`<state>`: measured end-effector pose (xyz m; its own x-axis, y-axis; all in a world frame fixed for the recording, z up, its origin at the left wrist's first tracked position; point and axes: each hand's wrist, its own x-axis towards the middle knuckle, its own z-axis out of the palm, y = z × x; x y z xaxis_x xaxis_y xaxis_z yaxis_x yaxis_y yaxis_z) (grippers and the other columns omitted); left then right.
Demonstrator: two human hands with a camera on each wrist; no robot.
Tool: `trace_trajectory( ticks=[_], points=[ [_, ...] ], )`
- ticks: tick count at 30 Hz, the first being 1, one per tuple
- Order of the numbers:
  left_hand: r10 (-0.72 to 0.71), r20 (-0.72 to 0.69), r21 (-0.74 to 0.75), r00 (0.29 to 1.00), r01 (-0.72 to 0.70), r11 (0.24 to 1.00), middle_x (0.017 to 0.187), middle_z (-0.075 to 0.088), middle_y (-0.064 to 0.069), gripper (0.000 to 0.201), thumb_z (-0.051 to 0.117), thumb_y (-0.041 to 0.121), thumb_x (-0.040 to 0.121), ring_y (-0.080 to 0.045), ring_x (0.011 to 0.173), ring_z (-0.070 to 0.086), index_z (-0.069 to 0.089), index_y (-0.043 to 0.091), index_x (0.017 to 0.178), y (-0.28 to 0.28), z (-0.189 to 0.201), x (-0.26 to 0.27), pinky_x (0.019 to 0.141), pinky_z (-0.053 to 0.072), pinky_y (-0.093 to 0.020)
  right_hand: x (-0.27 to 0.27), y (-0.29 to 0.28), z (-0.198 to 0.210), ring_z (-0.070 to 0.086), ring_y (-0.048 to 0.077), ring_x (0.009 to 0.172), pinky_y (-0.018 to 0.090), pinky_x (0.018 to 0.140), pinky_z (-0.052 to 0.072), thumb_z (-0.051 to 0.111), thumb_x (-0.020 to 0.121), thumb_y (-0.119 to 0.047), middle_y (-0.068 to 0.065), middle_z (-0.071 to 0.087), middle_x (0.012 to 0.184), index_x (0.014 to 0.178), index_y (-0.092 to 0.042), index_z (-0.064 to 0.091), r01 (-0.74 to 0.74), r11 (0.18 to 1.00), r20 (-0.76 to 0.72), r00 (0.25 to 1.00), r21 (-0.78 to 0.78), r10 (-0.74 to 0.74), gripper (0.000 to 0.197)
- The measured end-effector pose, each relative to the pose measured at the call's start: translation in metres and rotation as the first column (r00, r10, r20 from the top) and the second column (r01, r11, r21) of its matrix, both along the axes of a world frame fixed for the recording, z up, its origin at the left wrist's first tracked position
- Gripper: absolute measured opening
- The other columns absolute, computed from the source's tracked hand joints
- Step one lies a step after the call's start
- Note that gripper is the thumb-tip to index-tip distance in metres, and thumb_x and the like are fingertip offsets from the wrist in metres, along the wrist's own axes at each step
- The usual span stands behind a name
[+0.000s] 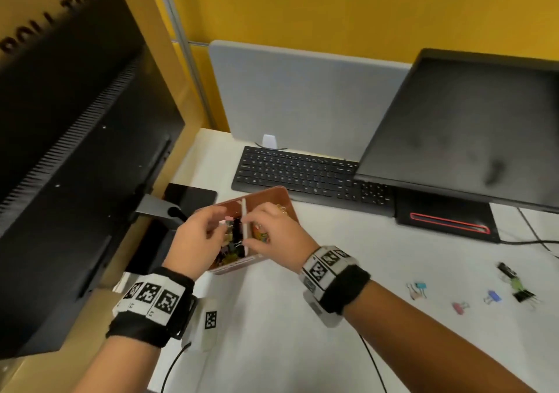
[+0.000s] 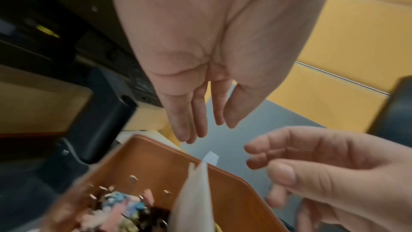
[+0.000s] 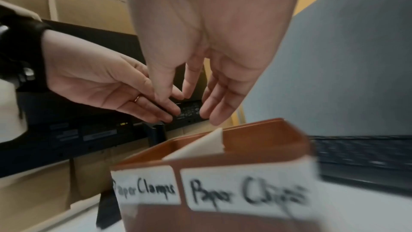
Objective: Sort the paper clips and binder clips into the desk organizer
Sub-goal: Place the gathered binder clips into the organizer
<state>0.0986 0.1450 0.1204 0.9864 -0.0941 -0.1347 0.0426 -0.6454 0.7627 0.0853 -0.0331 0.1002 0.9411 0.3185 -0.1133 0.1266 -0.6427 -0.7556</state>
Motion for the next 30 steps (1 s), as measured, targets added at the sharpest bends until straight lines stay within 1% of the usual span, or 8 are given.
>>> trace_trajectory(
  ticks=[5, 11, 17, 21, 23, 25, 27, 30],
  points=[
    [-0.320, 0.035, -0.036, 0.947, 0.321, 0.946, 0.104, 0.063, 0.004, 0.024, 0.064, 0.011, 0.083, -0.010, 0.090, 0.061, 0.062, 0.019, 0.105, -0.084, -0.017, -0.021, 0.080, 0.049, -0.022, -0.080, -0.118, -0.028, 0.048, 0.007, 0.093, 0.031, 0.094, 0.045, 0.065, 0.082, -0.034, -0.007, 0.049, 0.113, 0.117, -0.030, 0.055, 0.280, 0.949, 0.027, 0.960, -0.143, -0.279, 0.036],
    [-0.609, -0.090, -0.050, 0.788, 0.608, 0.793, 0.115, 0.046, 0.005, 0.043, 0.065, 0.022, 0.082, -0.014, 0.103, 0.054, 0.051, 0.028, 0.121, -0.212, -0.058, -0.066, 0.089, 0.045, -0.025, -0.191, -0.257, -0.066, 0.046, 0.019, 0.107, 0.035, 0.099, 0.043, 0.068, 0.078, -0.037, 0.003, 0.044, 0.123, 0.130, -0.032, 0.044, 0.543, 0.686, -0.122, 0.734, -0.484, -0.668, 0.058],
    [-0.759, -0.188, 0.170, 0.624, 0.781, 0.600, 0.148, 0.020, 0.001, 0.067, 0.061, 0.019, 0.082, -0.024, 0.134, 0.026, 0.031, 0.041, 0.137, -0.307, -0.112, -0.104, 0.111, 0.021, -0.029, -0.216, -0.303, -0.105, 0.042, 0.021, 0.124, 0.030, 0.106, 0.034, 0.063, 0.082, -0.029, 0.000, 0.039, 0.140, 0.133, -0.034, 0.044, 0.482, 0.756, -0.217, 0.760, -0.444, -0.612, 0.054],
    [-0.828, -0.253, 0.296, 0.500, 0.855, 0.426, 0.151, 0.015, 0.005, 0.068, 0.055, 0.010, 0.084, -0.022, 0.133, 0.026, 0.031, 0.044, 0.137, -0.334, -0.138, -0.108, 0.111, 0.028, -0.032, -0.218, -0.320, -0.113, 0.048, 0.027, 0.115, 0.031, 0.099, 0.038, 0.054, 0.089, -0.016, 0.006, 0.046, 0.134, 0.117, -0.016, 0.062, 0.454, 0.801, -0.164, 0.822, -0.390, -0.546, 0.029],
    [-0.821, -0.261, 0.306, 0.508, 0.850, 0.429, 0.136, 0.034, 0.002, 0.048, 0.060, 0.020, 0.086, -0.016, 0.116, 0.046, 0.047, 0.039, 0.127, -0.339, -0.144, -0.106, 0.092, 0.044, -0.028, -0.220, -0.327, -0.114, 0.049, 0.030, 0.111, 0.033, 0.097, 0.038, 0.053, 0.090, -0.014, 0.012, 0.054, 0.121, 0.108, -0.007, 0.064, 0.418, 0.828, -0.161, 0.850, -0.373, -0.501, 0.022],
    [-0.767, -0.256, 0.259, 0.589, 0.806, 0.533, 0.122, 0.042, -0.006, 0.031, 0.066, 0.023, 0.082, -0.019, 0.100, 0.055, 0.059, 0.037, 0.108, -0.336, -0.154, -0.104, 0.076, 0.047, -0.027, -0.225, -0.337, -0.114, 0.048, 0.025, 0.110, 0.029, 0.097, 0.034, 0.059, 0.087, -0.019, 0.009, 0.057, 0.114, 0.104, -0.009, 0.064, 0.441, 0.835, -0.166, 0.843, -0.330, -0.511, 0.020],
    [-0.764, -0.222, 0.229, 0.606, 0.794, 0.563, 0.120, 0.047, -0.007, 0.031, 0.067, 0.011, 0.078, -0.022, 0.100, 0.055, 0.063, 0.038, 0.093, -0.331, -0.157, -0.098, 0.078, 0.048, -0.027, -0.229, -0.345, -0.113, 0.049, 0.021, 0.108, 0.026, 0.100, 0.033, 0.064, 0.083, -0.020, 0.005, 0.055, 0.112, 0.099, -0.011, 0.064, 0.443, 0.850, -0.184, 0.845, -0.286, -0.502, 0.018],
    [-0.735, -0.232, 0.158, 0.637, 0.770, 0.618, 0.105, 0.045, 0.016, 0.041, 0.067, -0.002, 0.072, -0.019, 0.100, 0.053, 0.064, 0.031, 0.097, -0.334, -0.153, -0.096, 0.085, 0.047, -0.020, -0.230, -0.359, -0.109, 0.057, 0.020, 0.103, 0.033, 0.098, 0.043, 0.066, 0.081, -0.012, 0.002, 0.049, 0.116, 0.090, -0.012, 0.058, 0.445, 0.876, -0.211, 0.852, -0.187, -0.478, 0.012]
  ],
)
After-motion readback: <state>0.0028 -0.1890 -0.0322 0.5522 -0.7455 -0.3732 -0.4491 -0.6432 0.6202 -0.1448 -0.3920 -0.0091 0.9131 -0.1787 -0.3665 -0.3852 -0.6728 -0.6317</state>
